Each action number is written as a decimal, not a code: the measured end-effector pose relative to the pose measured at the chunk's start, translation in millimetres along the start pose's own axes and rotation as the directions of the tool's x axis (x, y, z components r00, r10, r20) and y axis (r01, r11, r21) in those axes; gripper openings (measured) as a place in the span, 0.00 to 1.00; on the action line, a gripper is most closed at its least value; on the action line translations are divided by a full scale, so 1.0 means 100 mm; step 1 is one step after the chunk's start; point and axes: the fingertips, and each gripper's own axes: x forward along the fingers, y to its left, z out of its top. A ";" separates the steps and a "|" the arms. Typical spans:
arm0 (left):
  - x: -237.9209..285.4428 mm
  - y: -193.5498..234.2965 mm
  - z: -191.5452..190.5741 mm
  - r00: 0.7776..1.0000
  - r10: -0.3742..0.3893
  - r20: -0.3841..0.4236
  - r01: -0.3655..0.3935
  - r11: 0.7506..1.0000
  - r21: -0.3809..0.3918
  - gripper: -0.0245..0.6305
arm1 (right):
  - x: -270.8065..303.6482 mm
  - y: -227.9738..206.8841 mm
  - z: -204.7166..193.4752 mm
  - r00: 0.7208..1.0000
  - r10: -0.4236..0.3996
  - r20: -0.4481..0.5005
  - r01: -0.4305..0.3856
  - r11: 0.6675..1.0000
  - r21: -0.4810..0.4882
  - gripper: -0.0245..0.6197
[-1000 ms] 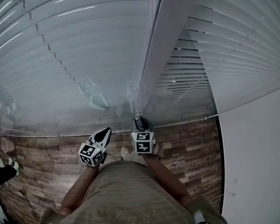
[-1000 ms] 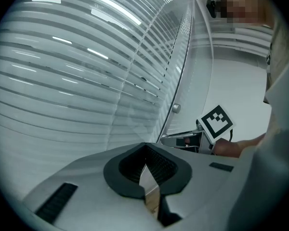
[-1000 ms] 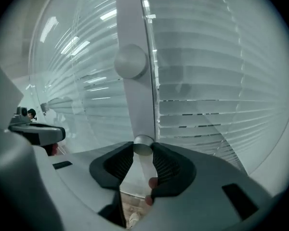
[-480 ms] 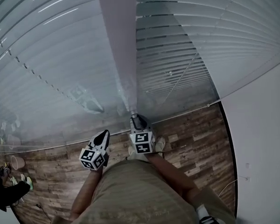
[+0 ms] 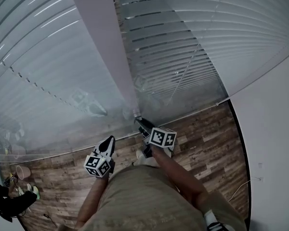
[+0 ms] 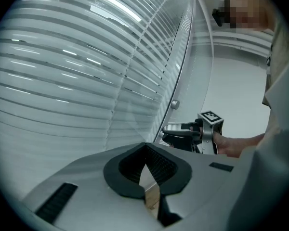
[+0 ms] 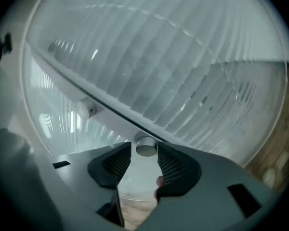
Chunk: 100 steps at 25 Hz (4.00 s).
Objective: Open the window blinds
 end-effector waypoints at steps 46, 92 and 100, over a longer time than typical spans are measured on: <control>0.06 -0.05 0.08 1.000 -0.008 -0.009 0.008 1.000 -0.011 0.06 | -0.06 0.03 0.02 0.993 -0.120 -0.008 0.108 0.923 -0.369 0.32; 0.03 0.12 0.04 1.000 -0.005 -0.016 0.004 0.998 -0.055 0.06 | -0.14 0.21 0.07 0.978 -0.201 0.052 0.185 0.730 -0.658 0.35; 0.00 0.01 0.10 0.999 -0.024 -0.025 0.023 0.999 -0.043 0.06 | -0.04 0.23 0.10 0.967 -0.247 0.063 0.228 0.722 -0.653 0.24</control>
